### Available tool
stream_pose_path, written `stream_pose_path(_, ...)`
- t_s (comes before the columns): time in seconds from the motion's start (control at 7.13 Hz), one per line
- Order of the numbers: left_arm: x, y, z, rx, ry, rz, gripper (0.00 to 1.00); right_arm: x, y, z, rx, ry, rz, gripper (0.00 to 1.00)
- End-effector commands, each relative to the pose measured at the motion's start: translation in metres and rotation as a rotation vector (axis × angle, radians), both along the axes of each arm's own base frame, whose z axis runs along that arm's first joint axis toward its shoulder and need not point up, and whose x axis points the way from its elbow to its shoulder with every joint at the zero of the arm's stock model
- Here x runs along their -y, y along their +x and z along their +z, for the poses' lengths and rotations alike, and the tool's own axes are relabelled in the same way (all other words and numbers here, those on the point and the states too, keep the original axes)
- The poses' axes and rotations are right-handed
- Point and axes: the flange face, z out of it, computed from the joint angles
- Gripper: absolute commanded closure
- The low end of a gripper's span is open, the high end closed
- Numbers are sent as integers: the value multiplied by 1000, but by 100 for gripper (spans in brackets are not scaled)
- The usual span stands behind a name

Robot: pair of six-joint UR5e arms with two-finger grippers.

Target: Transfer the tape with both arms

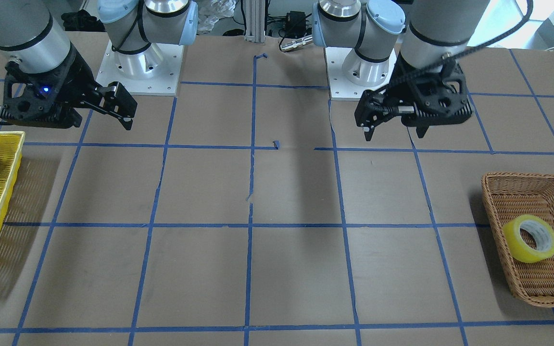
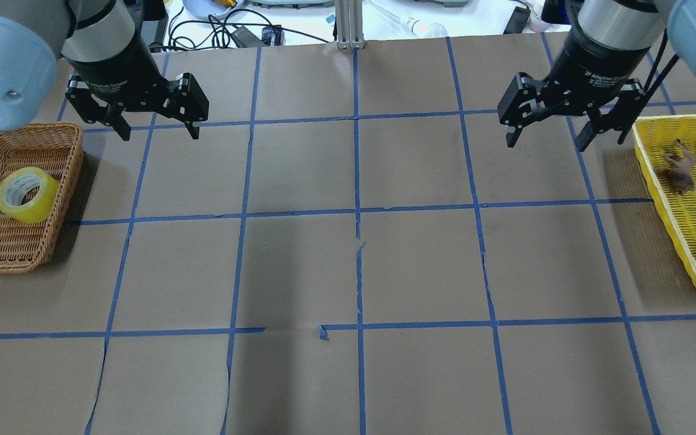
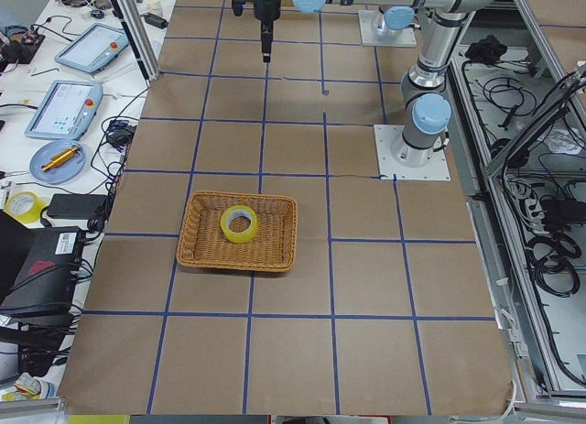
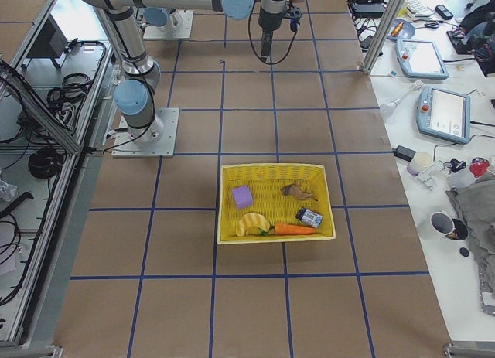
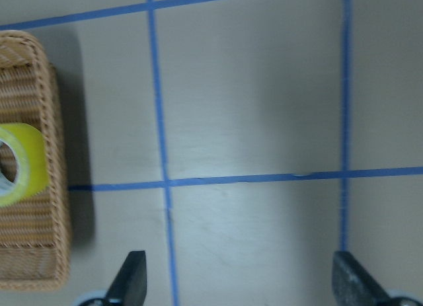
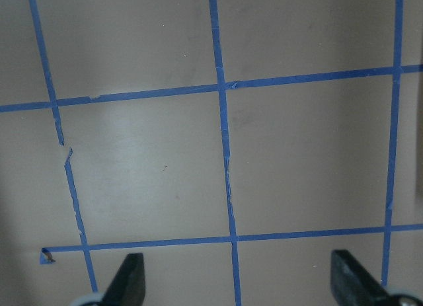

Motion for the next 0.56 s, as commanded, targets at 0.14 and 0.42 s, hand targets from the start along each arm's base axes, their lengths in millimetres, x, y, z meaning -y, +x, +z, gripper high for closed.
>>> stream_pose_path(0.14,-31,-6,16,-41,17,13,0,-7,2,9,2,-19,6,0)
stream_pose_path(0.42,-21,-8,19,-54,-51,8,0,-11,4,17,0,-36,10,0)
